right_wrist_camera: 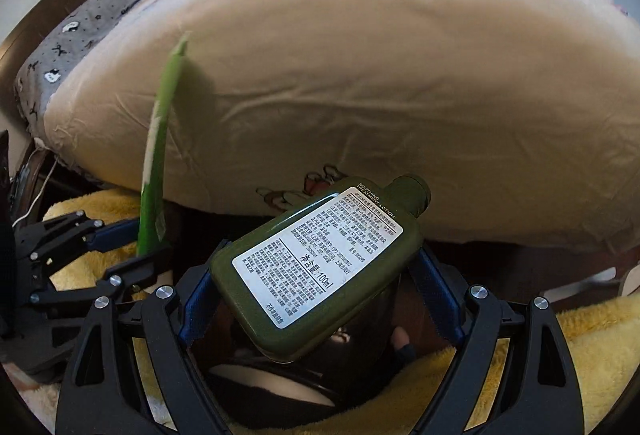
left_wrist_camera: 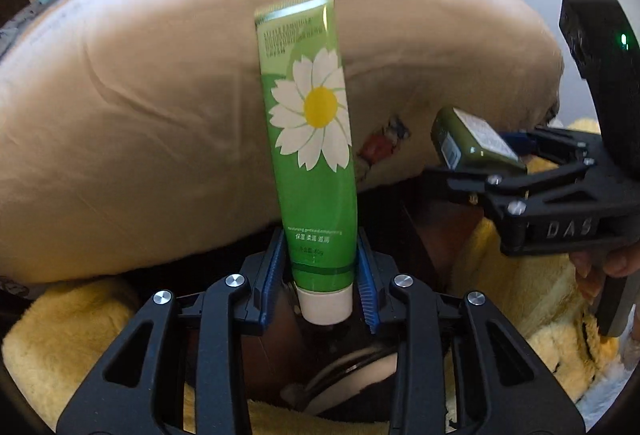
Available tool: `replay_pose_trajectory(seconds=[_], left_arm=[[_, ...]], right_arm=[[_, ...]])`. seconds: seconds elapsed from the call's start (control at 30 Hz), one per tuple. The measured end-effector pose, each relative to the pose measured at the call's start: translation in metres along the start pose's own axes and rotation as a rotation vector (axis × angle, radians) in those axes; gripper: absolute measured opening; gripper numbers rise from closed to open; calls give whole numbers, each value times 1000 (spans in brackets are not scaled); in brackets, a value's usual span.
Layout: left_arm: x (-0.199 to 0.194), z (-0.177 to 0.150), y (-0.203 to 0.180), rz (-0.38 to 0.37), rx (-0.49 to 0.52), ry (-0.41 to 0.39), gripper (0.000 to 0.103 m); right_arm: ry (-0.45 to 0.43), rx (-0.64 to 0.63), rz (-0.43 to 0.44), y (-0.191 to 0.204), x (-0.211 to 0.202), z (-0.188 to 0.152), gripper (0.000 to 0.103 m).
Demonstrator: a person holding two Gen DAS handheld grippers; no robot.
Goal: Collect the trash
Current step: 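Lower the green tube and green bottle into the bin and release both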
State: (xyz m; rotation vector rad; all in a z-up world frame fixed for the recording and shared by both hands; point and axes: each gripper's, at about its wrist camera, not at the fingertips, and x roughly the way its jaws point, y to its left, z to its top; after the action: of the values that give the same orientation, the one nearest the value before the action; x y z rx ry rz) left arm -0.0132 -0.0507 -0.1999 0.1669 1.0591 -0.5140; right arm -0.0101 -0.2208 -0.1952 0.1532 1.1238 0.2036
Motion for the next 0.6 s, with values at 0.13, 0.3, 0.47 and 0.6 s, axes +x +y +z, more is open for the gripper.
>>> replay_pose_trajectory(seconds=[0.13,0.3,0.47,0.6], left_arm=[[12,-5,-3,-36,7,50,31],[20,-3,-4,-43,14,82,32],[22,-1,0,-19,-1,93,53],[19,0,6,-8,-18,83,57]], right_arm=[[35,16,3,-2,6,-3,87],[48,23,3,-2,9,-3,88],[55,44,-10,-2,13,3,92],[29,47,-25,-4,7,5,94]])
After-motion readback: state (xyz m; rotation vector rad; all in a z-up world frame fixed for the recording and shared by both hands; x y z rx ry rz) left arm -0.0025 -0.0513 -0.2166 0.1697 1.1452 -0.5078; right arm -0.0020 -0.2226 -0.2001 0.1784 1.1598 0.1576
